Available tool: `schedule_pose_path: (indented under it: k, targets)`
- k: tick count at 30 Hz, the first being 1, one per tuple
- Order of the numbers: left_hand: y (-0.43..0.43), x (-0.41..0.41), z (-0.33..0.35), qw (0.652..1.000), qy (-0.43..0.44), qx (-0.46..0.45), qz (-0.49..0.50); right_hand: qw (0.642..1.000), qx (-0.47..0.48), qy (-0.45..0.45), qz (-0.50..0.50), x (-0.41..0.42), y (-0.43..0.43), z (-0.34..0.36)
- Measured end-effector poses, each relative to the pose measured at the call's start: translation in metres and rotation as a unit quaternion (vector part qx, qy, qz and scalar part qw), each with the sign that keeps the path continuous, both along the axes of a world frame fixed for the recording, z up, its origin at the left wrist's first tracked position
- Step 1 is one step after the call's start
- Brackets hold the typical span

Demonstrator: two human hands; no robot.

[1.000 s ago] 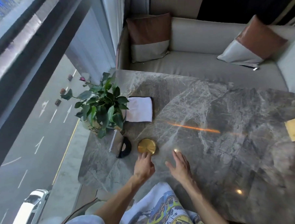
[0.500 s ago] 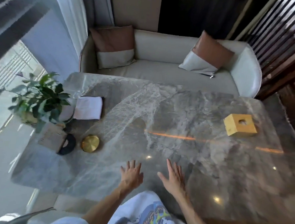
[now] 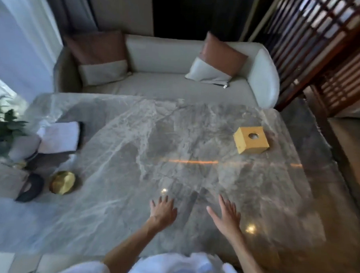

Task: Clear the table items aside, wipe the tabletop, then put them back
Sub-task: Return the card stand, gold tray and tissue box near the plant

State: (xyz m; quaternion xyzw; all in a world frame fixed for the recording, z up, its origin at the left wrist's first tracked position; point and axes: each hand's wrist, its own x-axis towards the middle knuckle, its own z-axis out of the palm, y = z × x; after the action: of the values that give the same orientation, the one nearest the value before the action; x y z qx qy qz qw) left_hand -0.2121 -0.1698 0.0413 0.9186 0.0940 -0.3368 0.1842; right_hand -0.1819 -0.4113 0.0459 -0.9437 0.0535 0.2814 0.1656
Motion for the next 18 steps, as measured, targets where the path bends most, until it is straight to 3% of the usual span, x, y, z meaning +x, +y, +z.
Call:
schedule_pose_path:
  k: [7, 13, 18]
  targets:
    - [-0.061, 0.069, 0.014, 0.999, 0.024, -0.019, 0.031, 0.995, 0.027, 0.043, -0.083, 0.05, -0.103, -0.001]
    - [-0.136, 0.187, 0.013, 0.995, 0.021, -0.045, 0.091, 0.982, 0.108, -0.007, -0.153, 0.184, -0.17, 0.003]
    - [-0.21, 0.309, 0.014, 0.988, -0.031, -0.084, 0.128, 0.961, 0.204, -0.04, -0.184, 0.311, -0.19, -0.003]
